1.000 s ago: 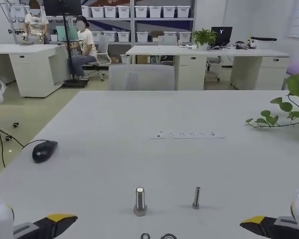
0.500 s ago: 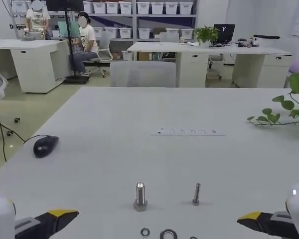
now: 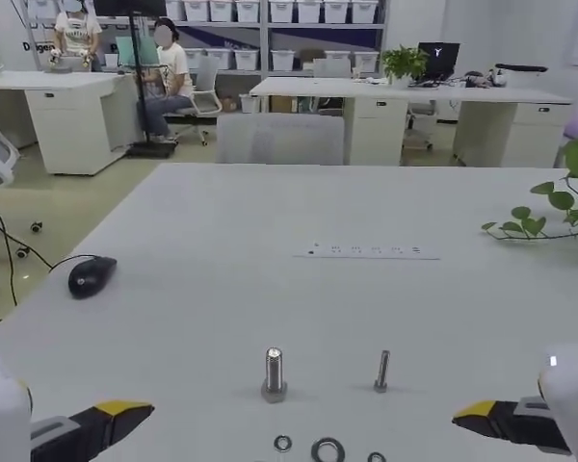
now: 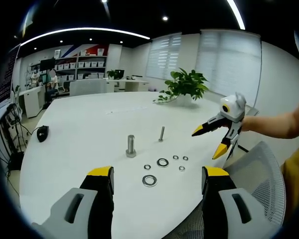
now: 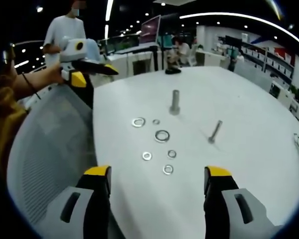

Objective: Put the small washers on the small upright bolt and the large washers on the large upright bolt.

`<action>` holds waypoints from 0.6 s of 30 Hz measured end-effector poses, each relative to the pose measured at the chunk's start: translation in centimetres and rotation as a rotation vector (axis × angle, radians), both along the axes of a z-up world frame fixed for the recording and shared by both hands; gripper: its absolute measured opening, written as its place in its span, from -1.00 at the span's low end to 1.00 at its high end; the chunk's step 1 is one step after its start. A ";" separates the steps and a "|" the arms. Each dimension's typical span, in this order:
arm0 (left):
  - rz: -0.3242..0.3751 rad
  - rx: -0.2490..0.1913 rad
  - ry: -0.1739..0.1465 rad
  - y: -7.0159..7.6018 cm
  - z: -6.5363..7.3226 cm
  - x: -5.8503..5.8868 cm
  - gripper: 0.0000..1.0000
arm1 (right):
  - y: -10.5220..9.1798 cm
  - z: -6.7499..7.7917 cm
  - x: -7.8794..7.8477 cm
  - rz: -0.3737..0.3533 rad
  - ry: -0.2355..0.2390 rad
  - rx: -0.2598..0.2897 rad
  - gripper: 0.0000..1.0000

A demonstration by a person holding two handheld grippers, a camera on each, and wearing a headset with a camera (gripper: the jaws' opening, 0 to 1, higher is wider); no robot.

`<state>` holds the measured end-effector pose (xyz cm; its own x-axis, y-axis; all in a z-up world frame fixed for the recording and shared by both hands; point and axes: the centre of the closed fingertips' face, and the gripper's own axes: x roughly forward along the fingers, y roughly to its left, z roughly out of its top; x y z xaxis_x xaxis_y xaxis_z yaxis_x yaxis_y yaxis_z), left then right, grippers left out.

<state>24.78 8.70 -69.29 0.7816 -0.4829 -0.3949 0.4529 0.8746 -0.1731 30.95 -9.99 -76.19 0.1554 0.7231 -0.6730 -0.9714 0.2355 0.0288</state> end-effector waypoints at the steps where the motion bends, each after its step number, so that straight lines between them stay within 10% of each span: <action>1: -0.001 0.000 0.001 0.0 0.0 0.0 0.42 | 0.0 -0.1 0.0 0.006 -0.002 -0.007 0.54; 18: -0.005 -0.016 -0.002 -0.3 0.1 -0.2 0.42 | 0.5 -1.7 -0.2 0.143 -0.020 -0.138 0.47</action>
<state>24.55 8.38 -69.21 0.7798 -0.4934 -0.3854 0.4578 0.8693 -0.1866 30.73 -9.52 -77.84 0.0724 0.6397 -0.7652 -0.9953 0.0958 -0.0141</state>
